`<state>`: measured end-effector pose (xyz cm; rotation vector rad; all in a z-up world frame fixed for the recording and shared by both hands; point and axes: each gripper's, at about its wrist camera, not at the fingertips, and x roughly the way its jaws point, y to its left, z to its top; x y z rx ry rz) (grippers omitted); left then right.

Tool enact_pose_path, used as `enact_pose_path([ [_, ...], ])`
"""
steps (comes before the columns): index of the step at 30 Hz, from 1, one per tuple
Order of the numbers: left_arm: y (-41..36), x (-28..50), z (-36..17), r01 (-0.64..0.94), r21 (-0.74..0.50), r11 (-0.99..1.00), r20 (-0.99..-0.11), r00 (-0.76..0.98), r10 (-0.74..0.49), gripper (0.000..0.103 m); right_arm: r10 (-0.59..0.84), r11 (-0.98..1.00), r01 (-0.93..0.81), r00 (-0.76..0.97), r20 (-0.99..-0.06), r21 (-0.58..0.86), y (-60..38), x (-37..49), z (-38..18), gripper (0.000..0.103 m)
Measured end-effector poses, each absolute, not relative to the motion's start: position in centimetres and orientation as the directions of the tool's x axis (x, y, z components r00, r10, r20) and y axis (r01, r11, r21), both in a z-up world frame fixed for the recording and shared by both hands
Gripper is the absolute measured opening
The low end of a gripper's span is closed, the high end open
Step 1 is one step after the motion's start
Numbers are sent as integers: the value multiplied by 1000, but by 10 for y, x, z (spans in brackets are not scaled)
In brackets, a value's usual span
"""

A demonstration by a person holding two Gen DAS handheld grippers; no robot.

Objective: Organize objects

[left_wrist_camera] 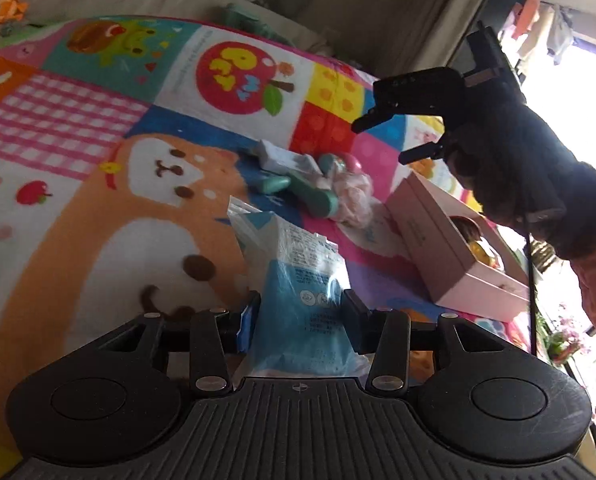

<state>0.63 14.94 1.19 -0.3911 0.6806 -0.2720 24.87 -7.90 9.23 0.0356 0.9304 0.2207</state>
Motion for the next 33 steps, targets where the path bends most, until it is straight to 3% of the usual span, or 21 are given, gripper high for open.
enact_pose_path([
  [6,185,65,17,46,-383,922,-601,746,-287,48,37,997,39,569,-822,72,-62,325,39,82],
  [8,194,90,18,-7,-392,920,-607,753,-254,48,53,993,66,530,-847,103,-59,331,25,65],
  [11,203,132,16,-60,-419,906,-611,757,-232,48,81,995,12,526,-846,103,-47,326,19,58],
  [17,196,187,13,-29,-468,883,-607,737,-297,47,167,969,-241,515,-841,45,-19,284,19,56],
  [25,175,121,15,112,-472,874,-597,689,-411,46,176,873,-480,477,-861,-88,-34,152,19,54],
  [33,154,40,10,86,-565,821,-567,682,-462,46,314,765,-633,527,-790,-118,-67,32,38,58],
])
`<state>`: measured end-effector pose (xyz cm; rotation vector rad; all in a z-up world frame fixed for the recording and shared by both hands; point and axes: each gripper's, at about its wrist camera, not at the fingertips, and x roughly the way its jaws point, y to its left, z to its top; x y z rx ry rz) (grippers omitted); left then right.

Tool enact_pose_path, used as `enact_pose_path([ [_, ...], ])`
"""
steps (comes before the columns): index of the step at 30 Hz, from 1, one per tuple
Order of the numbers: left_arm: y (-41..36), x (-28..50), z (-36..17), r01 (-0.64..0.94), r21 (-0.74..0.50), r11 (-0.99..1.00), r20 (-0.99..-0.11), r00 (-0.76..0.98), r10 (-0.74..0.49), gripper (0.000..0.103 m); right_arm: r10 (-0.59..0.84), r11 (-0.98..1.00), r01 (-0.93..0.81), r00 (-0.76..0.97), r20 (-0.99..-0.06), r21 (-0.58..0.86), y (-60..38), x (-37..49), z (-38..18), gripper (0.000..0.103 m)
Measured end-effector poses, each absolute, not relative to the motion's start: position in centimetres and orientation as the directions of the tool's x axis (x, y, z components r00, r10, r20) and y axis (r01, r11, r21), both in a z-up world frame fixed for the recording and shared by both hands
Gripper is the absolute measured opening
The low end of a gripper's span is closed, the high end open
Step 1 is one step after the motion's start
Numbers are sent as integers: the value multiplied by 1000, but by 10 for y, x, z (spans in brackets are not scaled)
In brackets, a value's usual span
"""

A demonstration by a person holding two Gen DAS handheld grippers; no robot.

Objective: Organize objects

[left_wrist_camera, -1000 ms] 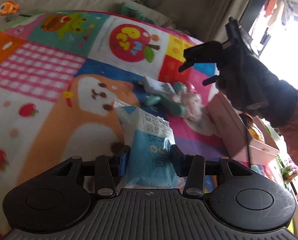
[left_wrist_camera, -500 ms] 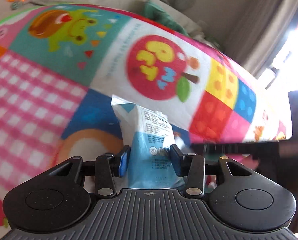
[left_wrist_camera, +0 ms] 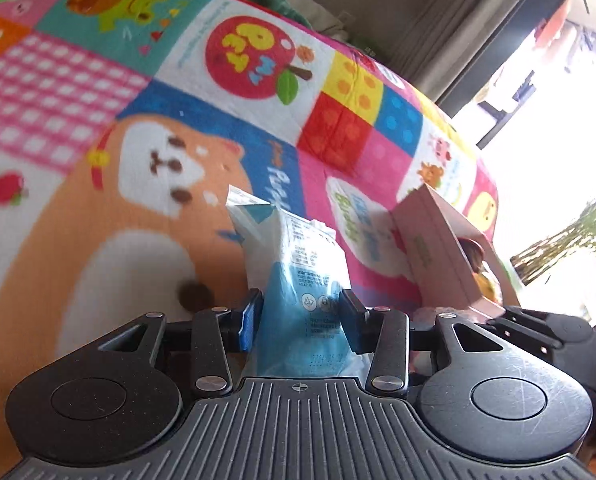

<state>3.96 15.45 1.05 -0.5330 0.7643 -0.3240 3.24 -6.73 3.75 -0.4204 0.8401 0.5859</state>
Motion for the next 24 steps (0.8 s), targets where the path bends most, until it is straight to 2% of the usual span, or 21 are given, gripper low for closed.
enact_pose_path([
  [2,141,27,9,98,-582,807,-558,675,-483,46,349,778,-621,559,-752,-101,-81,8,42,69],
  [4,127,20,7,115,-597,794,-549,663,-508,46,353,800,-593,589,-727,-92,-97,-13,43,73],
  [7,108,14,5,136,-613,778,-545,641,-541,46,311,830,-546,623,-718,-115,-119,-36,36,73],
  [10,93,8,9,156,-603,782,-547,633,-548,45,201,867,-453,700,-685,-209,-142,-51,28,74],
  [13,84,-2,22,188,-563,805,-534,661,-527,40,88,891,-345,769,-633,-295,-162,-61,22,74],
  [14,82,-7,29,198,-544,816,-524,679,-514,33,69,899,-320,777,-625,-299,-168,-63,22,74],
  [16,82,-18,46,221,-513,830,-495,713,-496,27,93,926,-301,765,-638,-226,-184,-66,24,75],
  [18,82,-29,61,251,-491,834,-466,733,-495,12,163,947,-304,737,-656,-106,-197,-71,27,79],
  [19,82,-35,68,270,-494,826,-454,730,-510,9,196,948,-310,731,-654,-63,-201,-77,27,81],
  [21,80,-44,75,304,-496,813,-450,711,-540,10,223,943,-328,732,-644,-46,-202,-86,25,82],
  [24,76,-55,74,296,-470,832,-481,704,-522,10,223,943,-328,730,-647,-45,-201,-91,17,82],
])
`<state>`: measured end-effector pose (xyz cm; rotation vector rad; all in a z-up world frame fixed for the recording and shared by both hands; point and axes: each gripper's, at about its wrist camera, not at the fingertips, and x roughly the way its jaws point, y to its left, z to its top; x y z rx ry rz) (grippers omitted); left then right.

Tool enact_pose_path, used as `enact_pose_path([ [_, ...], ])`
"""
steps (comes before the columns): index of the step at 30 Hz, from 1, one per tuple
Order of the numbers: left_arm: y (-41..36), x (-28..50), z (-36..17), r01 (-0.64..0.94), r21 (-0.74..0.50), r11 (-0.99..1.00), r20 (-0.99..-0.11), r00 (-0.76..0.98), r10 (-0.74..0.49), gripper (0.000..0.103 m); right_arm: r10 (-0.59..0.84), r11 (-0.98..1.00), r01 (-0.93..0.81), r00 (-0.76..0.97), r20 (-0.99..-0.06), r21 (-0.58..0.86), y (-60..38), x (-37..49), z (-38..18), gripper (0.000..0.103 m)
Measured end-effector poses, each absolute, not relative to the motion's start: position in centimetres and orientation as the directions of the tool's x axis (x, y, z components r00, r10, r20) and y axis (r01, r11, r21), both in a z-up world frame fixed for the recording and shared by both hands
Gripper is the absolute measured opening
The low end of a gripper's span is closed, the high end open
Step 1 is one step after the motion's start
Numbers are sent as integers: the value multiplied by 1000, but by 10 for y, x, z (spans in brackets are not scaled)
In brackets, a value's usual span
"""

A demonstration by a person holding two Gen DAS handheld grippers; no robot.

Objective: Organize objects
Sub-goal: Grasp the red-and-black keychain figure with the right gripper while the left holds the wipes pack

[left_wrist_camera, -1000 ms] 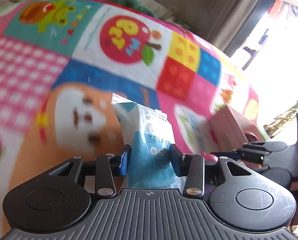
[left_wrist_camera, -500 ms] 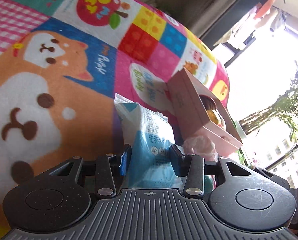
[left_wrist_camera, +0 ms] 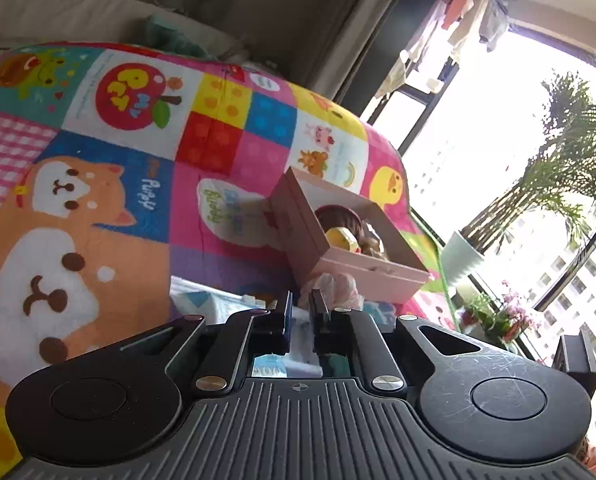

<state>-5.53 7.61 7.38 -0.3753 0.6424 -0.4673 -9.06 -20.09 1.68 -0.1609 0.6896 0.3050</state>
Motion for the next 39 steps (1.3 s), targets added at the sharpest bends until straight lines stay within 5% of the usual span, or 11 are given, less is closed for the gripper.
enact_pose_path([
  [4,85,-70,66,246,-403,881,-506,742,-439,13,195,955,-293,734,-650,-43,-206,-91,9,85],
  [10,84,-110,52,272,-48,961,-609,755,-244,14,177,963,-266,744,-644,-42,-212,-97,-2,88],
  [17,58,-126,24,407,-39,913,-745,597,-298,18,188,972,-237,734,-653,14,-219,-93,-3,94],
  [21,25,-124,20,505,-13,863,-765,551,-334,67,193,970,-242,733,-653,16,-219,-95,-4,97],
  [23,13,-122,18,530,6,848,-773,540,-332,75,195,971,-238,731,-654,24,-220,-94,-4,99],
  [27,5,-124,27,546,-1,838,-768,536,-350,66,195,974,-221,729,-656,45,-224,-93,-5,99],
  [31,8,-130,65,531,-18,847,-685,611,-397,68,203,974,-217,730,-653,60,-225,-92,-5,100],
  [34,12,-111,77,403,-4,915,-620,717,-318,68,205,974,-215,727,-655,66,-225,-92,-5,100],
  [39,16,-60,50,215,-12,976,-672,721,-167,67,200,976,-207,749,-631,63,-226,-97,-3,100],
])
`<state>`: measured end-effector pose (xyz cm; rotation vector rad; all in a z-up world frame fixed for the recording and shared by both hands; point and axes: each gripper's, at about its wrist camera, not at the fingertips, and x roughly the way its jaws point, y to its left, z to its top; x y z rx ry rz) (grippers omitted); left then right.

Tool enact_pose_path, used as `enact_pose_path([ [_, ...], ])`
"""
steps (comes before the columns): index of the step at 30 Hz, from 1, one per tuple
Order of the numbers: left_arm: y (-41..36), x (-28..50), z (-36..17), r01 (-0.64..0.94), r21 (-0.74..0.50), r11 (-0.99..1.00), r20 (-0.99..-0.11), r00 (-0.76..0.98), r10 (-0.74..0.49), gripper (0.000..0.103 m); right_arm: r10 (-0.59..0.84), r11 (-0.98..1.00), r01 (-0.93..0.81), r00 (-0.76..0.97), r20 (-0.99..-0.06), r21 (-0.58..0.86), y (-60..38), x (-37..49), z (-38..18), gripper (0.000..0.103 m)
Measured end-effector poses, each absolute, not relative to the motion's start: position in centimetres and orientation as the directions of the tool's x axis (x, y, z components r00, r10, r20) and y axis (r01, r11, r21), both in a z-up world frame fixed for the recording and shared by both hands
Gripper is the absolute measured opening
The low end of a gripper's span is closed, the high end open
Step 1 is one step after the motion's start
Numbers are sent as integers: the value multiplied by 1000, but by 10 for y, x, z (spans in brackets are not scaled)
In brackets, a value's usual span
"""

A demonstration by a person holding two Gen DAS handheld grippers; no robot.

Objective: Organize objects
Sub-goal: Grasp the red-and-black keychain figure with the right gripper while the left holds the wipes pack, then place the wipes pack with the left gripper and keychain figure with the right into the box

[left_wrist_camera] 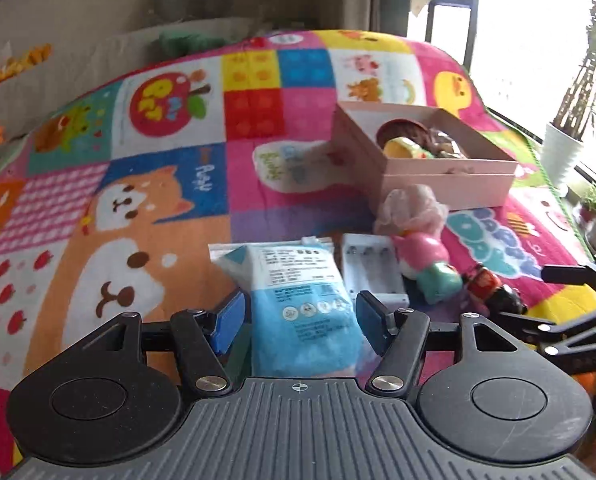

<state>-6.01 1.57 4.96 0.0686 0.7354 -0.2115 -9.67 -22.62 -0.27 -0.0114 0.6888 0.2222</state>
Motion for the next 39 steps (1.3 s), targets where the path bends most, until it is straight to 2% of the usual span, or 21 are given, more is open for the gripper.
enact_pose_path([
  [5,15,-42,34,212,-64,975,-678,707,-198,70,208,975,-215,754,-623,65,-227,-98,-2,100],
  [8,8,-38,23,213,-31,977,-685,707,-176,67,208,974,-216,749,-629,66,-226,-97,-3,100],
  [11,12,-39,24,214,-74,974,-674,709,-207,58,203,975,-217,753,-625,55,-225,-98,-2,100],
  [15,26,-46,36,232,-181,956,-653,698,-293,57,213,970,-242,753,-623,39,-220,-98,-1,99],
  [21,24,-78,54,362,-193,912,-656,643,-394,57,244,955,-297,730,-639,27,-201,-83,-1,71],
  [22,22,-84,55,381,-180,907,-661,636,-398,57,245,951,-309,725,-644,14,-197,-81,-2,61],
  [23,20,-89,57,396,-167,903,-665,631,-400,57,250,944,-329,715,-653,2,-193,-79,-2,48],
  [24,19,-93,59,408,-159,899,-668,626,-402,57,264,935,-354,706,-657,-5,-191,-79,-1,42],
  [25,18,-96,62,416,-161,895,-666,623,-410,57,261,930,-367,703,-662,-23,-189,-80,2,32],
  [26,18,-97,65,423,-173,889,-661,620,-423,57,259,924,-379,703,-663,-40,-188,-82,5,28],
  [32,-4,-71,96,451,-255,855,-564,649,-510,57,284,941,-338,768,-574,14,-232,-106,55,28],
  [39,-67,21,129,488,-295,821,-478,669,-569,58,226,974,-210,853,-470,87,-284,-119,82,28],
])
